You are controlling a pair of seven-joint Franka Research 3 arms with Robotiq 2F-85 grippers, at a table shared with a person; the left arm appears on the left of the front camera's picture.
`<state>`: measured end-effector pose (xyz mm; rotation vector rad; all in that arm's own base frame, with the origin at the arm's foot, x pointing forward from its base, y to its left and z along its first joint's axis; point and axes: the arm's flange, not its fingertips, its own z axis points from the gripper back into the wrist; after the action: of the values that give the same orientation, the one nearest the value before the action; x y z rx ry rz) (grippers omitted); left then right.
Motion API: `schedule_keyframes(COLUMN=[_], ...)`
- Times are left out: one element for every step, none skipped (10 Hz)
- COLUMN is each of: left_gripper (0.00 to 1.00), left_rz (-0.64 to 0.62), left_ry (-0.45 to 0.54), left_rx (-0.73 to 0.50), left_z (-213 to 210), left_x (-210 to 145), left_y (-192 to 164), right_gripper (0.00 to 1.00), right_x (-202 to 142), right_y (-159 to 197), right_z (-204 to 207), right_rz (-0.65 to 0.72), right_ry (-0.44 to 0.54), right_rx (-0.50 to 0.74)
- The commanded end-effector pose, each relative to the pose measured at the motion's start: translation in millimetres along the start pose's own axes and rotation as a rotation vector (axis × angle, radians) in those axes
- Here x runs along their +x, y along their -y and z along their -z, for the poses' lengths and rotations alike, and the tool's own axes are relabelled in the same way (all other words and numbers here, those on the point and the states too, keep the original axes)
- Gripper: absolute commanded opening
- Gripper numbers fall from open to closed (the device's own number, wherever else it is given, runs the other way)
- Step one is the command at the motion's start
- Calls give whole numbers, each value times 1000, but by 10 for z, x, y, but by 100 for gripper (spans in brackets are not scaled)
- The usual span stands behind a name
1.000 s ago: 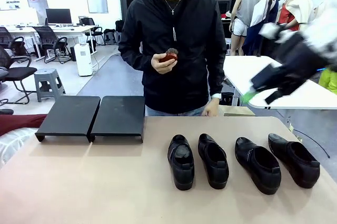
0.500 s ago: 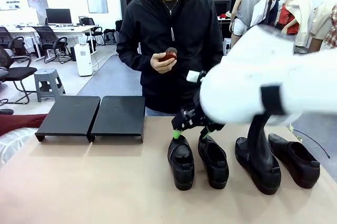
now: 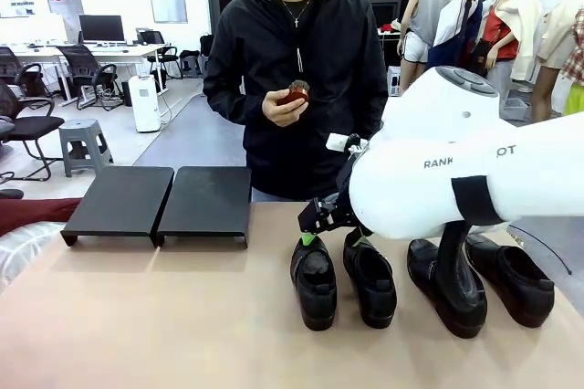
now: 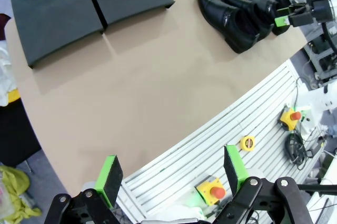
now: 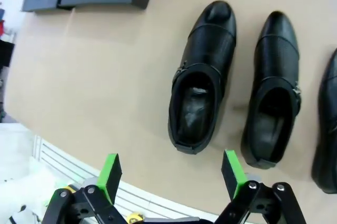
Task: Organize the shoes by placing them on the stand.
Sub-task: Pick up one Shoe and place it in the middle of the table.
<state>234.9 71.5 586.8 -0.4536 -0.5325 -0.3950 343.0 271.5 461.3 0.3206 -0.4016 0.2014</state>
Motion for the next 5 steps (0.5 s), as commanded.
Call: schedule_keyframes(left_gripper=[100, 100, 100, 100, 100], left_rz=[10, 10, 10, 10, 10], left_ry=[-1, -1, -1, -1, -1], left_rx=[-15, -15, -15, -15, -15], left_z=[-8, -8, -8, -8, -8], left_x=[5, 5, 5, 5, 5], left_y=[-10, -10, -10, -10, -10], right_gripper=[100, 100, 100, 100, 100], right_x=[108, 159, 207, 242, 292], right_y=[6, -48, -92, -94, -79], right_z=[168, 314, 499, 656, 824], right_rz=[-19, -33, -47, -4, 49], right_ry=[-81, -114, -154, -175, -219], right_rx=[-6, -21, -25, -44, -94])
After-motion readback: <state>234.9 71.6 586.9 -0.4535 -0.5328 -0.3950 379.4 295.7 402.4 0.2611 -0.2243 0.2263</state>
